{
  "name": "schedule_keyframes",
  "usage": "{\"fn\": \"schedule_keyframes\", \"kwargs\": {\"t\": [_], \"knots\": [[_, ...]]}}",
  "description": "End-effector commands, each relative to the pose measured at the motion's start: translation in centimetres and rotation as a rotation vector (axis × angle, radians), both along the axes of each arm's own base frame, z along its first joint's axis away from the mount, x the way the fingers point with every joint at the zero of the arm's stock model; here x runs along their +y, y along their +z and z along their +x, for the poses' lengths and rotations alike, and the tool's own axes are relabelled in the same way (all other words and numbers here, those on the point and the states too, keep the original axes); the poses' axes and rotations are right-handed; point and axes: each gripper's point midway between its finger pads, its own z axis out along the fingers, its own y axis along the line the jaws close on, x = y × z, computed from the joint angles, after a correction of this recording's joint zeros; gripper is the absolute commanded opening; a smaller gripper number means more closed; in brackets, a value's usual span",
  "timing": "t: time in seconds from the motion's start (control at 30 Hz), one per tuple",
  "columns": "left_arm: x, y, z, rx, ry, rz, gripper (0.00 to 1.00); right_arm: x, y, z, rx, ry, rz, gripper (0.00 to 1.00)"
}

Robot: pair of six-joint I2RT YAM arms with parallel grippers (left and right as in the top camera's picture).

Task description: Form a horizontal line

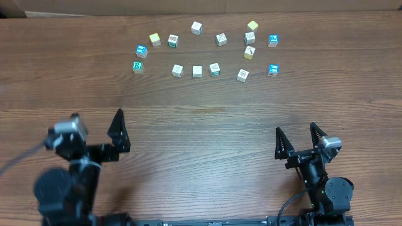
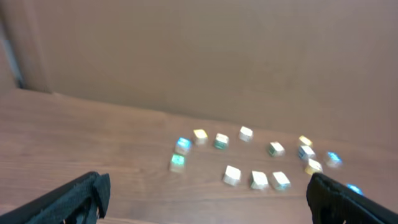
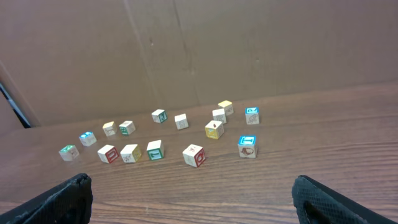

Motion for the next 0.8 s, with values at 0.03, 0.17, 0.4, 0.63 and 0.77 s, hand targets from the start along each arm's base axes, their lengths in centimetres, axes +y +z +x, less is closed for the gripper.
{"fn": "schedule_keyframes", "kwargs": {"t": [0.03,0.17,0.4,0.63,0.77], "knots": [[-1.8,3.5,2.0,0.094,-0.145,0.077,1.00,-0.2,-0.2,0.0,-0.006,-0.011,-0.007,1.00],[-1.6,5.2,4.3,0.259,-0.167,0.078,1.00,-0.2,-0.2,0.0,-0.006,-0.011,-0.007,1.00],[-1.3,4.3,9.0,0.534,-0.198,0.009,1.00,-0.2,-0.2,0.0,-0.006,-0.011,-0.007,1.00],[-2.3,-0.2,13.3,0.670,-0.282,-0.081,0.54,-0.2,-0.2,0.0,-0.006,-0.011,-0.007,1.00],[-2.1,-2.1,15.0,0.715,-0.258,-0.132,0.10,-0.2,-0.2,0.0,-0.006,-0.011,-0.007,1.00]]}}
